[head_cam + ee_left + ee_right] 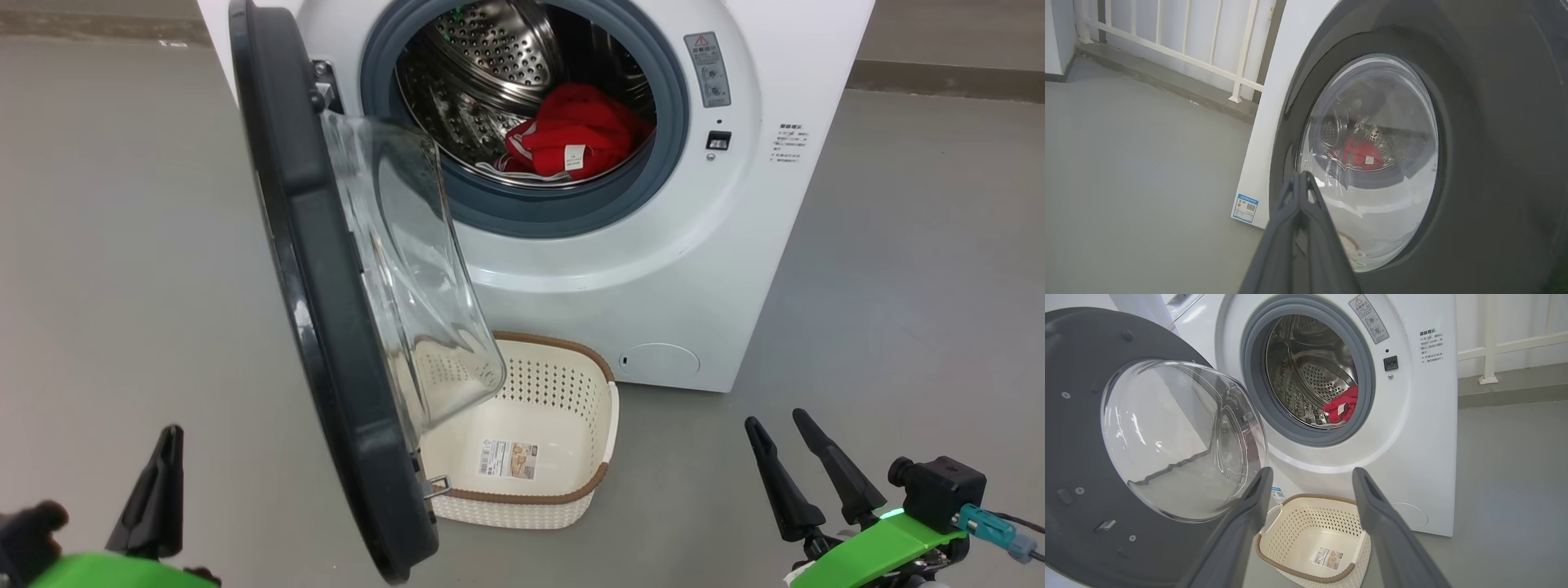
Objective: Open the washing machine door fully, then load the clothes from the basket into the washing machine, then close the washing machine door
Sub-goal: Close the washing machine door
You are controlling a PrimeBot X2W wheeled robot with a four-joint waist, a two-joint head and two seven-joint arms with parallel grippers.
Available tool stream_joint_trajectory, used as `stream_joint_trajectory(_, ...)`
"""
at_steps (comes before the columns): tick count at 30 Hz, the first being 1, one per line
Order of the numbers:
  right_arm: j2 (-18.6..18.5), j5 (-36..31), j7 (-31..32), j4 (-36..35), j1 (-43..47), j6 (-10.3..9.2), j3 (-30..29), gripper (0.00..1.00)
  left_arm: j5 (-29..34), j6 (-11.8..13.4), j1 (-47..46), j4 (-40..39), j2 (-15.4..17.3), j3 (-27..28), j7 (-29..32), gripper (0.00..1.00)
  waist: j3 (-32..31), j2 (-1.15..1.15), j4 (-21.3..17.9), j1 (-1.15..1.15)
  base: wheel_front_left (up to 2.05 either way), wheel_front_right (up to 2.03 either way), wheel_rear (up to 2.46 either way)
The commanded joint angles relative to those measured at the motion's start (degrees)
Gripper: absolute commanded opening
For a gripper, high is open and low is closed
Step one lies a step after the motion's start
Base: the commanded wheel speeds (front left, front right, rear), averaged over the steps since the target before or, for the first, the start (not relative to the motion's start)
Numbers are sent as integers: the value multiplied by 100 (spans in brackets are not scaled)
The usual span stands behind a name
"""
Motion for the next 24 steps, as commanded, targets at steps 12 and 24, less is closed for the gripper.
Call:
stream_joint_trajectory(12, -24, -20, -28, -124, -93, 9, 75, 100, -3508, 819, -1125, -528, -455, 906, 2375, 0, -11, 0, -85, 0, 0, 0, 0)
stream_joint_trajectory(24, -42, -5, -28, -125, -120, 9, 69, 100, -5163, 2499, -1583, -778, -633, 1158, 3743, 0, -1, 0, -236, 0, 0, 0, 0)
